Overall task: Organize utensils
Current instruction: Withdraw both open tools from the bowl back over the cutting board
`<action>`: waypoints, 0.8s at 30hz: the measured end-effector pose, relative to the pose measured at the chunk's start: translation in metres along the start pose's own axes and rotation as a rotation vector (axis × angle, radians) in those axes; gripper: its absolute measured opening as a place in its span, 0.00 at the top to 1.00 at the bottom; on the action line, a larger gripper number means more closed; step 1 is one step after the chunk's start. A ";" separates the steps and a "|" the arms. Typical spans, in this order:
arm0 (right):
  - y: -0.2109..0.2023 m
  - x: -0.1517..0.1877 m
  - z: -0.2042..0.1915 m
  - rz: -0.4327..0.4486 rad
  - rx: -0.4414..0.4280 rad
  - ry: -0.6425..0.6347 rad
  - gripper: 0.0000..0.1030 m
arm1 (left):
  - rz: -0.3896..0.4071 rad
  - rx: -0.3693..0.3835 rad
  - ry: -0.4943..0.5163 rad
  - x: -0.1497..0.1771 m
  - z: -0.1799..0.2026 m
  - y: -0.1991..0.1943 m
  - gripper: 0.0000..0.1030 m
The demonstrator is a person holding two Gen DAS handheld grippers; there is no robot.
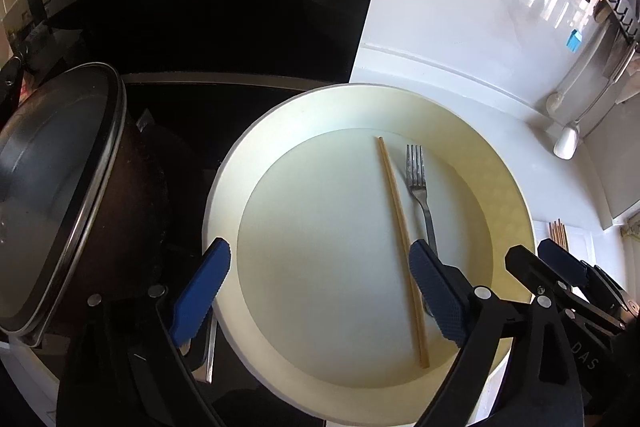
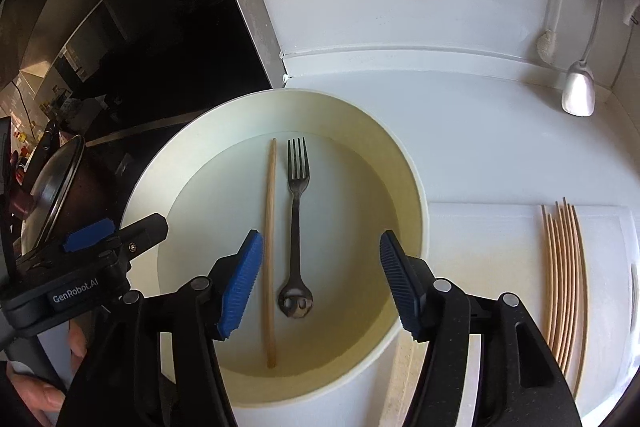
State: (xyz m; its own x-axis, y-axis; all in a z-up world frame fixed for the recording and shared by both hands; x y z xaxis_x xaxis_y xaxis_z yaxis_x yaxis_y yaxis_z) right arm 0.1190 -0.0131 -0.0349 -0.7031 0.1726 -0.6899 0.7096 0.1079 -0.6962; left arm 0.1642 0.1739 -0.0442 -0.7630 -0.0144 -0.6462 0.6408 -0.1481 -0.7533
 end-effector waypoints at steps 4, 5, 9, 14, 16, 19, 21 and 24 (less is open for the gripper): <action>-0.021 0.012 0.010 0.043 0.045 0.029 0.41 | 0.010 0.019 0.034 0.009 0.008 -0.016 0.08; -0.027 0.015 0.013 0.058 0.057 0.035 0.40 | 0.014 0.030 0.042 0.011 0.009 -0.020 0.08; -0.051 0.032 0.026 0.115 0.102 0.075 0.39 | 0.038 0.072 0.074 0.023 0.025 -0.030 0.07; -0.077 0.055 0.055 0.125 0.181 0.124 0.39 | 0.033 0.156 0.115 0.032 0.057 -0.037 0.07; -0.092 0.061 0.073 0.139 0.217 0.146 0.39 | 0.046 0.192 0.131 0.034 0.075 -0.041 0.07; -0.112 0.070 0.102 0.163 0.275 0.170 0.39 | 0.068 0.237 0.148 0.040 0.105 -0.049 0.07; -0.124 0.077 0.121 0.166 0.308 0.178 0.39 | 0.075 0.255 0.163 0.048 0.125 -0.053 0.06; -0.138 0.089 0.155 0.161 0.341 0.185 0.39 | 0.066 0.272 0.179 0.064 0.160 -0.055 0.06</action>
State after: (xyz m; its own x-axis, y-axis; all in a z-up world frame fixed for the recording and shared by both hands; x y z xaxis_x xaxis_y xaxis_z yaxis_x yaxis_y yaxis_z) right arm -0.0480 -0.1642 -0.0309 -0.5425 0.3370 -0.7695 0.7321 -0.2597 -0.6298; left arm 0.0666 0.0231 -0.0241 -0.6779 0.1375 -0.7222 0.6241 -0.4116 -0.6642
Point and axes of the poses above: each gripper's, at about its wrist camera, not at the fingertips, and y roughly the way its jaws point, z to its right, x to its underside, the point moved 1 cm from there along y, roughly the way its jaws point, and after that the axes turned 10 degrees about z, right-handed, at the moved point
